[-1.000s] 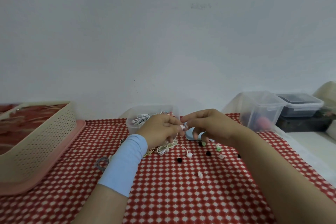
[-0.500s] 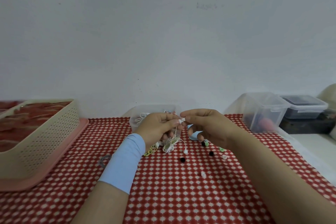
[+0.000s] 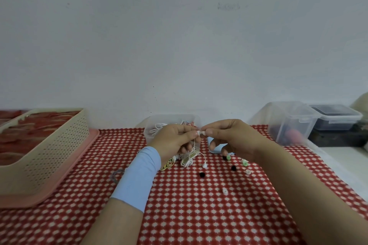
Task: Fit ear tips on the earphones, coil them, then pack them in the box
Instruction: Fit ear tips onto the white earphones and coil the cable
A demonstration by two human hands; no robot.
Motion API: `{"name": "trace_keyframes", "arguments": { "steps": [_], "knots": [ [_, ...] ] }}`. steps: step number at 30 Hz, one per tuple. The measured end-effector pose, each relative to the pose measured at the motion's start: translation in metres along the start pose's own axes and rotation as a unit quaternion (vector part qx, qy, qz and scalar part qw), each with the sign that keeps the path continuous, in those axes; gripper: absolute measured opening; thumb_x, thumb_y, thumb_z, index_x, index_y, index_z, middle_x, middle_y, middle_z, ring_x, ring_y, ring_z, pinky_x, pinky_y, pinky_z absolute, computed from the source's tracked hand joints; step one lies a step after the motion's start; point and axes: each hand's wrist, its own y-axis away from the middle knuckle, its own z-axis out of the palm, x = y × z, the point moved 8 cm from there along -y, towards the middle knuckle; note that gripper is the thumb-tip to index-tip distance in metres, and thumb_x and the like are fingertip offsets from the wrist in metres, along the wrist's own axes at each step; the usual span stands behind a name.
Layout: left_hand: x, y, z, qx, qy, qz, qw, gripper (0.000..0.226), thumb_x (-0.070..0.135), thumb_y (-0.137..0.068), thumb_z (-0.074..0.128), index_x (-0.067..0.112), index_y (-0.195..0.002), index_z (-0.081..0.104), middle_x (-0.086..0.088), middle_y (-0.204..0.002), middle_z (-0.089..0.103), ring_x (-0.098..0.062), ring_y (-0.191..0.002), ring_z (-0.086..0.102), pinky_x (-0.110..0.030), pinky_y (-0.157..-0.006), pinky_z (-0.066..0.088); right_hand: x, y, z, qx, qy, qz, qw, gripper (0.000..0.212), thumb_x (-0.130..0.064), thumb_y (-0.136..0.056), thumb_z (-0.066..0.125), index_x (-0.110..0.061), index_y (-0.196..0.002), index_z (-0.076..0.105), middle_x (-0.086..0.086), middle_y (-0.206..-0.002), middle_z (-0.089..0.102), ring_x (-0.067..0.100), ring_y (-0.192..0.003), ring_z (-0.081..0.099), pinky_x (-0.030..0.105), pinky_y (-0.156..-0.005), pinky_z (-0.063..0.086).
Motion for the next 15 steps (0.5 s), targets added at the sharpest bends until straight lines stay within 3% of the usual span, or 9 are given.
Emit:
{"name": "trace_keyframes", "arguments": {
  "steps": [4, 11, 15],
  "knots": [
    [-0.001, 0.001, 0.005, -0.02, 0.015, -0.004, 1.0, 0.018, 0.011, -0.097, 0.058, 0.008, -0.11, 0.069, 0.003, -0.077, 0.07, -0.005, -0.056, 0.053, -0.016, -0.053, 0.045, 0.005, -0.001, 0.002, -0.014, -0.033, 0.021, 0.999, 0.016, -0.014, -0.091, 0.069, -0.011, -0.1, 0.082, 0.012, -0.098, 0.078, 0.014, -0.066, 0.066, 0.024, -0.05, 0.044],
    [0.0, 0.003, 0.011, -0.032, 0.063, -0.01, 0.997, 0.014, 0.009, -0.097, 0.057, 0.007, -0.1, 0.07, 0.001, -0.077, 0.068, -0.005, -0.056, 0.051, -0.014, -0.052, 0.043, 0.005, -0.002, 0.001, -0.014, -0.051, 0.025, 0.998, 0.015, -0.016, -0.09, 0.069, -0.013, -0.096, 0.083, 0.009, -0.087, 0.077, 0.015, -0.066, 0.066, 0.024, -0.048, 0.044],
    [-0.003, 0.004, 0.012, -0.04, 0.078, -0.019, 0.996, 0.016, 0.007, -0.096, 0.056, 0.004, -0.107, 0.068, 0.001, -0.073, 0.068, -0.004, -0.055, 0.052, -0.014, -0.05, 0.044, 0.01, -0.003, 0.004, -0.036, -0.065, 0.049, 0.996, 0.02, -0.019, -0.082, 0.073, -0.013, -0.098, 0.083, 0.01, -0.092, 0.077, 0.015, -0.066, 0.067, 0.02, -0.044, 0.046]
  ]
}}
